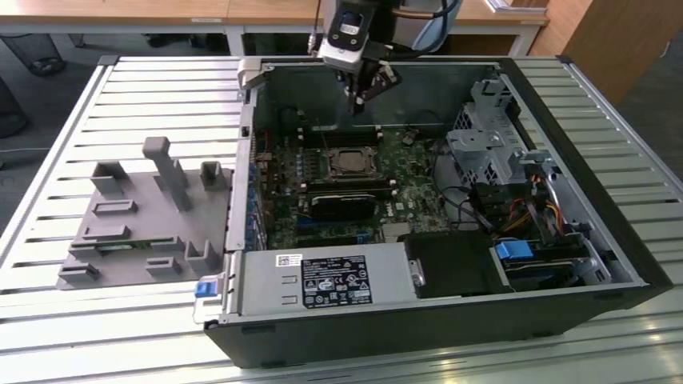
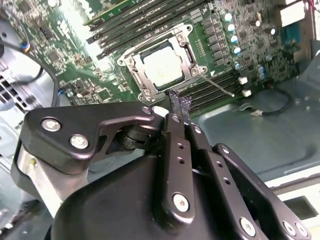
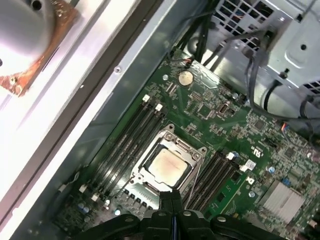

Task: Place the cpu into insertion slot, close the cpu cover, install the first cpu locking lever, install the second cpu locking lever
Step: 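Install the first cpu locking lever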

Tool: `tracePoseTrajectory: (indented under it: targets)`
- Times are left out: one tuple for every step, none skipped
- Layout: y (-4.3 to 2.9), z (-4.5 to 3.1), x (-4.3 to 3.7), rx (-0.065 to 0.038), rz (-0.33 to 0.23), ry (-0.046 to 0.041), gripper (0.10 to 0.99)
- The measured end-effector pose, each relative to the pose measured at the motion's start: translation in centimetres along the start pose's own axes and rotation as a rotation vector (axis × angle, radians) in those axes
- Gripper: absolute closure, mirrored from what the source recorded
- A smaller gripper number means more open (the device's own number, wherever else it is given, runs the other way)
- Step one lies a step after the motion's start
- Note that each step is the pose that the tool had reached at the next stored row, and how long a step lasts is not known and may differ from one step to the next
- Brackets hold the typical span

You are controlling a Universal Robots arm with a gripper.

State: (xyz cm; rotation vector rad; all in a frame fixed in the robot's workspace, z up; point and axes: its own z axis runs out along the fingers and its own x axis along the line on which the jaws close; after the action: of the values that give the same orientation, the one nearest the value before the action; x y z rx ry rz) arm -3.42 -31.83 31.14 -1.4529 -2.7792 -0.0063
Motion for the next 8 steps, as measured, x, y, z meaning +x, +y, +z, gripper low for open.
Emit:
tracePoseTrajectory:
  targets:
    - [0.0, 0.01, 0.0, 0.0, -0.016, 0.0004, 0.969]
    - [0.0, 0.03, 0.0, -0.001, -0.029, 0.0018, 0.969]
    - [0.0, 0.05, 0.0, -0.002, -0.039, 0.0024, 0.969]
    - [0.0, 0.06, 0.0, -0.002, -0.049, 0.0027, 0.969]
    - [0.01, 0.08, 0.0, -0.002, -0.061, 0.0028, 0.969]
    - [0.01, 0.09, -0.01, -0.002, -0.075, 0.0029, 0.969]
    - [0.01, 0.13, 0.0, -0.002, -0.092, 0.003, 0.969]
    - [0.01, 0.16, 0.0, -0.002, -0.11, 0.0031, 0.969]
